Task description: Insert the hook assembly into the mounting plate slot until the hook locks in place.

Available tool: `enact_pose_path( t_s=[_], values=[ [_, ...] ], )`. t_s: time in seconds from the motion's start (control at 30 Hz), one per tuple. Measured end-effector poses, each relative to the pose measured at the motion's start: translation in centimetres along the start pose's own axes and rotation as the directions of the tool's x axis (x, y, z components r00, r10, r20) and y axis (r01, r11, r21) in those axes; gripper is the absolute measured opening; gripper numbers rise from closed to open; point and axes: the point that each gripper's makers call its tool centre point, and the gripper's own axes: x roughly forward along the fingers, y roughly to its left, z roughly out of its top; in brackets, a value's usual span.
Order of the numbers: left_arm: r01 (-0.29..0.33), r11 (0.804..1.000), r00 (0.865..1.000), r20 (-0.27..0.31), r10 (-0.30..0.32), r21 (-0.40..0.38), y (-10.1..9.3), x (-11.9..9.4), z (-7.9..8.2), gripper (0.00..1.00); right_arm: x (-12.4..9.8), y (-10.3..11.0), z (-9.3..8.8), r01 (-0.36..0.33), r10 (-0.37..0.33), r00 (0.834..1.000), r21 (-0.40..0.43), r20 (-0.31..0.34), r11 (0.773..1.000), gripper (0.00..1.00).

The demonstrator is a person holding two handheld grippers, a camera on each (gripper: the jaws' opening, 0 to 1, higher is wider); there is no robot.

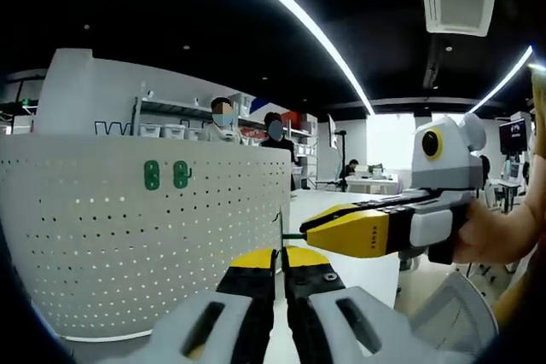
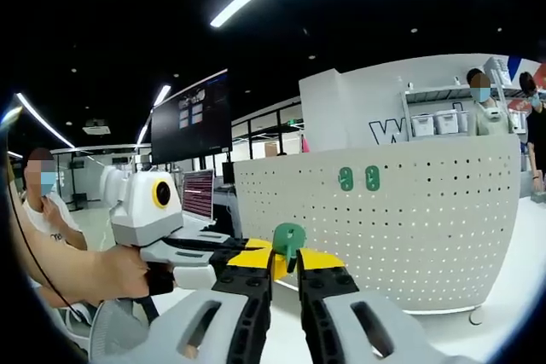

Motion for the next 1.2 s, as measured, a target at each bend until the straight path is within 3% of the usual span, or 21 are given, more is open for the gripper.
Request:
enact_pose_path(
  t_s=[1.03, 1.2],
  values=[
    [0.038, 0.996, 0.998, 0.044, -0.035, -0.086, -1.0, 0.0, 0.6, 0.02, -0.3, -0.1, 0.5, 0.019, -0.018, 0.999, -0.014, 0.026, 1.000, 0.01],
    [0.049, 0.993, 0.998, 0.052, -0.043, -0.104, -1.2, 0.0, 0.5, 0.03, -0.5, 0.1, 0.5, 0.023, -0.020, 0.999, -0.065, 0.032, 0.998, 0.00]
  ],
)
